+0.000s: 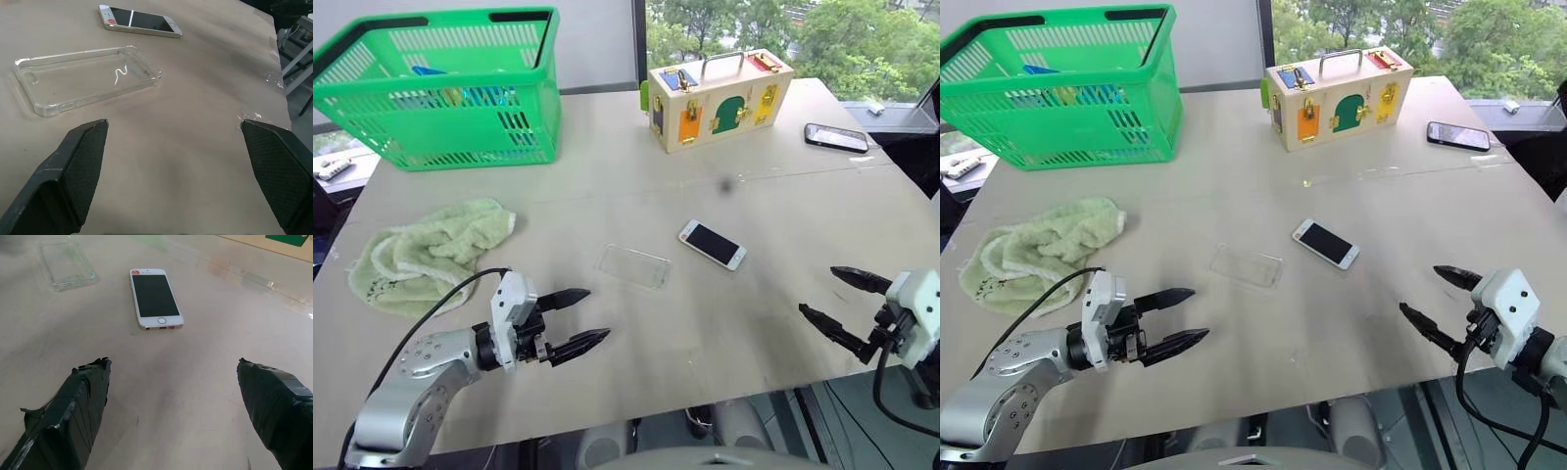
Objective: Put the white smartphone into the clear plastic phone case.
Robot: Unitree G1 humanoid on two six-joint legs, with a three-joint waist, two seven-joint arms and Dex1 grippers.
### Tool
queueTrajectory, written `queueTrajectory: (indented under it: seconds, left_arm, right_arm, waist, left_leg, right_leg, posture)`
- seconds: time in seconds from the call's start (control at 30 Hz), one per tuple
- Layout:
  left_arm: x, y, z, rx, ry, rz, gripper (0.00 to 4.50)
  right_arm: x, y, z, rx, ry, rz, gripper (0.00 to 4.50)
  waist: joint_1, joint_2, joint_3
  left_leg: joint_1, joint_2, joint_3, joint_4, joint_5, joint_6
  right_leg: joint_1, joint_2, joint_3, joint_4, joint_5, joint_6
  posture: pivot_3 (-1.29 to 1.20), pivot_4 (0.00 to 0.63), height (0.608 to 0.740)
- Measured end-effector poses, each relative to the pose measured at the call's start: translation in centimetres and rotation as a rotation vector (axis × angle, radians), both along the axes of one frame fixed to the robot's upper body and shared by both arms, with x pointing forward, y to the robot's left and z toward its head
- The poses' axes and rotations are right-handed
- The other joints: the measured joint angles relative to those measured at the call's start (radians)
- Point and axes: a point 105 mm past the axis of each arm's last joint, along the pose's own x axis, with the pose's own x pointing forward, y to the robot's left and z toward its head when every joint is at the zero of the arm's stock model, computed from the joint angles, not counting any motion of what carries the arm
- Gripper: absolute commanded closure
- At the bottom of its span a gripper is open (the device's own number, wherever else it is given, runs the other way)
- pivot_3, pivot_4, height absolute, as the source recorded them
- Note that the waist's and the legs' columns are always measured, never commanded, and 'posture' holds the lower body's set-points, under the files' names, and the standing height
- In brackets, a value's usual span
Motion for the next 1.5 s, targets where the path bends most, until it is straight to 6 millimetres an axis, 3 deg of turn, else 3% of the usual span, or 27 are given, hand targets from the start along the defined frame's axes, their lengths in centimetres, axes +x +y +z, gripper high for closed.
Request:
queueTrajectory:
  seconds: [0.1,0.27,0.53,0.63,0.8,0.87,1.13,1.37,1.5]
  left_arm:
    - [0.7,-0.5,0.3,0.025,-0.041,-0.05,0.0]
    - [3.5,-2.9,2.6,0.14,-0.239,-0.276,0.0]
    - [7.3,-3.8,0.2,0.345,-0.2,-0.439,0.0]
    - [8.2,-4.1,-1.4,0.403,-0.191,-0.492,1.22]
    - [8.7,-4.8,-1.6,0.402,-0.204,-0.506,3.8]
    - [8.6,-4.9,-1.6,0.395,-0.182,-0.492,4.46]
    - [6.8,-6.4,-1.5,0.345,-0.032,-0.288,4.46]
    - [7.0,-8.6,-1.1,0.327,-0.068,-0.301,4.46]
    - [6.9,-9.3,-1.0,0.304,-0.063,-0.348,3.22]
  right_arm:
    - [-0.6,0.0,-0.1,0.009,-0.006,0.001,0.07]
    - [-2.5,3.4,2.1,0.063,-0.077,0.188,0.07]
    - [-4.5,5.5,3.1,0.064,-0.042,0.309,0.07]
    - [-4.8,5.8,3.2,0.055,-0.045,0.304,0.0]
    - [-5.2,6.0,2.9,0.052,-0.023,0.266,0.0]
    - [-5.2,5.9,2.5,0.053,0.003,0.238,0.0]
    - [-3.6,5.9,1.5,0.058,0.034,0.112,0.0]
    - [-1.3,6.0,0.8,0.021,0.018,0.068,0.0]
    - [0.7,6.4,0.3,0.009,0.067,0.094,0.0]
  waist:
    - [0.01,0.001,0.0]
    - [0.027,0.003,0.0]
    - [0.025,0.002,0.001]
    - [0.026,0.001,0.001]
    - [0.024,0.001,0.0]
    - [0.024,0.001,0.0]
    - [0.025,0.001,0.001]
    - [0.024,0.0,0.001]
    - [0.015,-0.001,0.001]
  left_leg:
    - [-0.001,-0.001,-0.001,0.0,0.0,0.0]
    - [-0.003,-0.002,0.0,-0.001,0.002,0.004]
    - [-0.003,-0.003,0.002,-0.001,0.002,0.005]
    - [-0.003,-0.003,0.001,-0.001,0.002,0.005]
    - [-0.003,-0.002,0.002,-0.001,0.002,0.005]
    - [-0.003,-0.002,0.002,-0.001,0.002,0.006]
    - [-0.003,-0.001,0.0,-0.001,0.002,0.005]
    - [-0.003,-0.003,0.0,-0.001,0.002,0.006]
    - [-0.002,-0.003,0.001,0.0,0.002,0.006]
  right_leg:
    - [0.0,0.001,-0.001,0.0,0.0,0.0]
    - [0.0,0.003,0.001,0.0,0.0,0.0]
    - [0.0,0.004,0.002,-0.002,0.0,0.001]
    - [0.0,0.004,0.001,-0.001,0.0,0.001]
    - [0.0,0.003,0.002,-0.002,0.0,0.001]
    - [0.0,0.003,0.002,-0.002,0.0,0.001]
    - [0.0,0.002,0.001,-0.001,0.0,0.001]
    - [0.0,0.003,0.001,-0.001,0.0,0.001]
    - [0.0,0.004,0.002,-0.001,0.0,0.001]
  posture:
    - [0.0,0.15,0.74]
    - [0.0,0.15,0.74]
    - [0.0,0.15,0.74]
    - [0.0,0.15,0.74]
    - [0.0,0.15,0.74]
    - [0.0,0.15,0.74]
    - [0.0,0.15,0.74]
    - [0.0,0.15,0.74]
    - [0.0,0.15,0.74]
